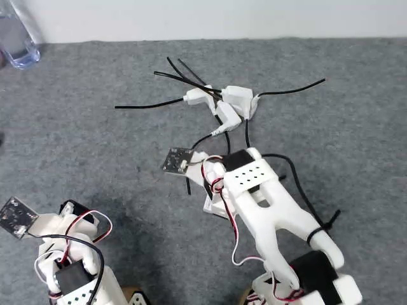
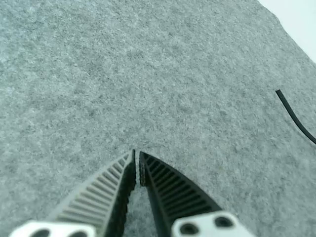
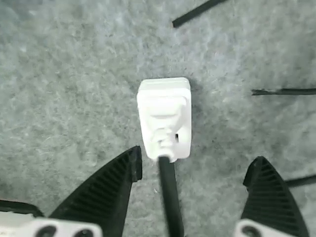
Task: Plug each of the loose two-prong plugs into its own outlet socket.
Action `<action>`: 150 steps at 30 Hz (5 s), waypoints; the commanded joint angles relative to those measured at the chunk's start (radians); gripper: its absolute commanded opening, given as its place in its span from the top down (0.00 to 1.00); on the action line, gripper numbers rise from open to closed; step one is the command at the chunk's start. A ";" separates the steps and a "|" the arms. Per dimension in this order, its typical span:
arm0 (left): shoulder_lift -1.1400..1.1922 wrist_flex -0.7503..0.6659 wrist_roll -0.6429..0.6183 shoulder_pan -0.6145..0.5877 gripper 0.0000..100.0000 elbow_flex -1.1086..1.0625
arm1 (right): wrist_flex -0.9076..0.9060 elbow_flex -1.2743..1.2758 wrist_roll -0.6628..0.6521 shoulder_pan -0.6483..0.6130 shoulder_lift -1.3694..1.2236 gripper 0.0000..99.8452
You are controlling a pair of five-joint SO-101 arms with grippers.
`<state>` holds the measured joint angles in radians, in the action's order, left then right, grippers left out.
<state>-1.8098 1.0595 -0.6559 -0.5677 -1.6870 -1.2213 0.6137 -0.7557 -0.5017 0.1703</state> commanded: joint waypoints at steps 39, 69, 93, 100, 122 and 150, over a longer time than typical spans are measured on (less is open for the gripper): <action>-0.011 -0.002 0.009 -0.005 0.98 0.005 | -0.093 -0.193 0.054 -0.054 -0.251 0.68; -0.009 -0.002 0.009 -0.005 0.98 0.005 | 0.157 -0.052 -0.192 0.028 -0.240 0.99; -0.009 0.000 0.009 -0.003 0.98 0.005 | -0.460 -1.039 -0.101 0.091 -0.252 0.99; -0.009 0.000 0.009 -0.002 0.98 0.005 | -0.357 -1.112 -0.103 0.114 -0.328 0.99; -0.009 0.000 0.008 -0.002 0.98 0.005 | -0.027 -1.178 0.236 0.263 -0.499 0.99; -0.009 0.000 0.008 -0.002 0.98 0.005 | 0.260 -1.172 0.261 0.269 -0.875 0.99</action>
<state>-1.8098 1.0595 -0.6559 -0.5677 -1.6870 -0.9682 -0.5493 -0.4703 -0.2179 -0.7089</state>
